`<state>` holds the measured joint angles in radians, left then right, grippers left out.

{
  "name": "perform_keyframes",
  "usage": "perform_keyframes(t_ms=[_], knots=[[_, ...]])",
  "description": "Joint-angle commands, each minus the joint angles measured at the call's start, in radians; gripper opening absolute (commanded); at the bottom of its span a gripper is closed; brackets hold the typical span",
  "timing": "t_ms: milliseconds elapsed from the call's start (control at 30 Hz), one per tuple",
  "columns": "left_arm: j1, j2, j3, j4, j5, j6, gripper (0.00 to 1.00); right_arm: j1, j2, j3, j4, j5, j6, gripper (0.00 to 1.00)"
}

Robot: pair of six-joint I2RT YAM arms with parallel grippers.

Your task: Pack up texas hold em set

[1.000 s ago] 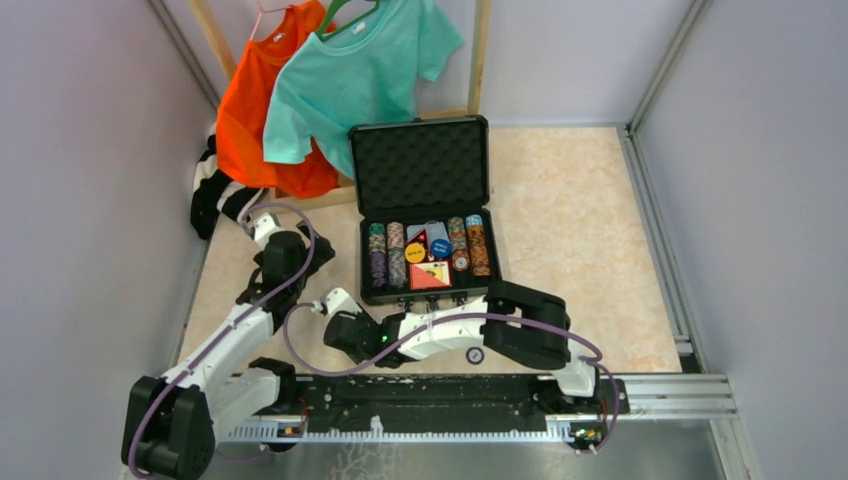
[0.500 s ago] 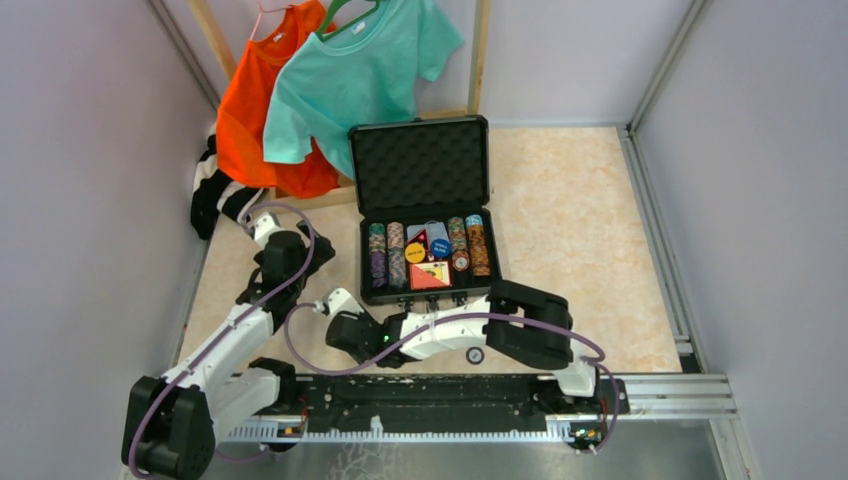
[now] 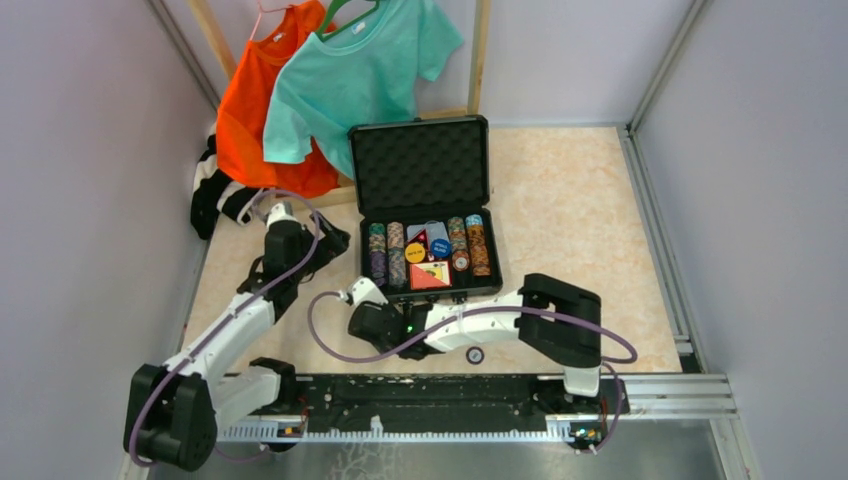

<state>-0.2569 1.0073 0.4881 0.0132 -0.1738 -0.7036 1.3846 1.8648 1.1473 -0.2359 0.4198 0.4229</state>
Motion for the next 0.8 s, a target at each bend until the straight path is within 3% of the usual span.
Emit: perform_keyframes(t_ms=[0,200,533,767], knots=[[0.004,0.067,0.046,0.048,0.281,0.007,0.99,-0.029,-0.112,-0.023,0.012,0.049,-0.005,0.37],[-0.013,0.161,0.022,0.157,0.55,-0.008,0.99,-0.068,-0.198,-0.06,0.004,0.075,-0.03,0.38],[-0.021,0.044,0.03,0.08,0.613,0.041,0.99,-0.135,-0.344,-0.095,0.001,0.088,-0.083,0.38],[-0.035,0.026,0.023,0.131,0.744,0.043,0.91,-0.161,-0.396,-0.092,0.014,0.067,-0.118,0.38]])
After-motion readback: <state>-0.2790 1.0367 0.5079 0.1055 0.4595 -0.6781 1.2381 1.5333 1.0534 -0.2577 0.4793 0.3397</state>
